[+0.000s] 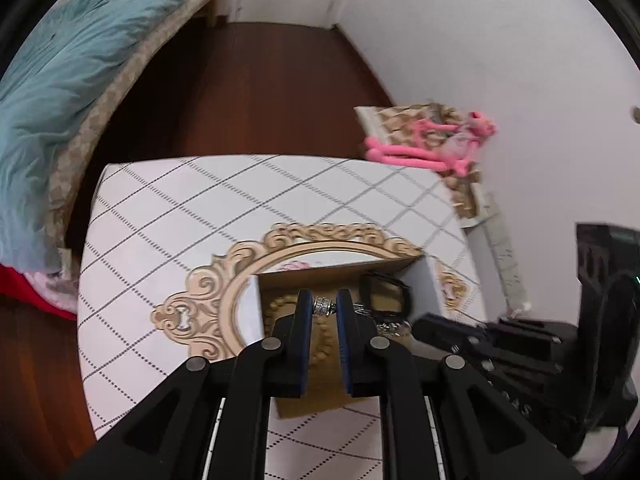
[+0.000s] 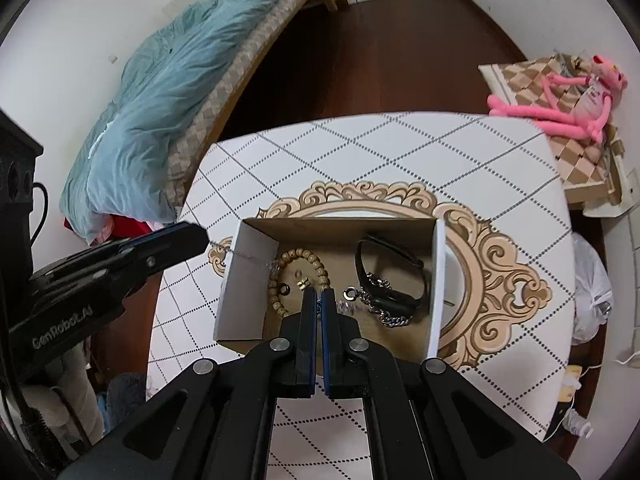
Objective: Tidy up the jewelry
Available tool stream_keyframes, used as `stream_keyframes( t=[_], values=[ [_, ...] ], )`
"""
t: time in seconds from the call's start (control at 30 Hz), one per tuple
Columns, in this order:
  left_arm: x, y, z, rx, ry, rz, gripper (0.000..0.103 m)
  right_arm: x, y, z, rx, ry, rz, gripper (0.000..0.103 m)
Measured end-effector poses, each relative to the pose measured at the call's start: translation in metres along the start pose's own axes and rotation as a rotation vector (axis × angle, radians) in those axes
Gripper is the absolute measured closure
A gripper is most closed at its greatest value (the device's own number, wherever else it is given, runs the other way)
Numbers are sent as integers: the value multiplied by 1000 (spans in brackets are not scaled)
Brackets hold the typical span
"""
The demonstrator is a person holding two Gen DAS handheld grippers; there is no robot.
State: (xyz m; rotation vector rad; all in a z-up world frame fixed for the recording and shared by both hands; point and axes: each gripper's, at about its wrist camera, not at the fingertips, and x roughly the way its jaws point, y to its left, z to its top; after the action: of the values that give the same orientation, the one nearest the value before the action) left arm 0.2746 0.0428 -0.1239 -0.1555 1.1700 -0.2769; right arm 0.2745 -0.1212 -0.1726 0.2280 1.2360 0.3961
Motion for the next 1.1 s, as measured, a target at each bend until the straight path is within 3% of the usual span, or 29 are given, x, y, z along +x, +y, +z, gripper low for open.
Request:
stream_keyframes(
  t=[0.13, 0.2, 0.23, 0.27, 0.33, 0.43, 0.5, 0.53, 0.57, 0.63, 0.73, 0.83, 1.1],
  values=[
    [9, 8, 7, -29, 25, 41, 92, 19, 0, 4, 13, 80, 11, 101],
    [10, 10, 8, -26, 25, 75, 85, 25, 0, 5, 16, 102, 3, 101],
    [10, 11, 9, -23, 22, 87, 75, 28, 0, 6, 20, 113, -5, 101],
    [10, 13, 9, -24, 18, 99, 57, 30, -1, 6, 26, 125, -8, 101],
    [7, 18, 8, -35, 7, 124, 38, 34, -1, 7, 28, 141, -17, 101],
    [7, 24, 7, -38, 1, 159, 37, 33, -1, 6, 24, 138, -56, 100],
    [5, 27, 3, -36, -6, 199, 29, 28, -2, 5, 18, 118, -89, 97],
    [5, 27, 0, -33, -15, 220, 20, 24, -2, 4, 11, 98, -121, 85],
    [4, 28, -4, -29, -22, 235, 12, 20, -1, 2, -2, 82, -159, 67],
    [3, 28, -12, -27, -31, 257, 9, 14, 0, -3, -22, 44, -226, 47],
    [3, 27, -29, -23, -64, 299, 0, 7, -2, -13, -37, 10, -315, 38],
    [4, 23, -43, -21, -84, 326, 0, 5, -8, -22, -33, -10, -386, 4],
    [10, 12, -68, -31, -69, 328, 0, 0, -21, -42, -3, -49, -490, 1]
  ],
)
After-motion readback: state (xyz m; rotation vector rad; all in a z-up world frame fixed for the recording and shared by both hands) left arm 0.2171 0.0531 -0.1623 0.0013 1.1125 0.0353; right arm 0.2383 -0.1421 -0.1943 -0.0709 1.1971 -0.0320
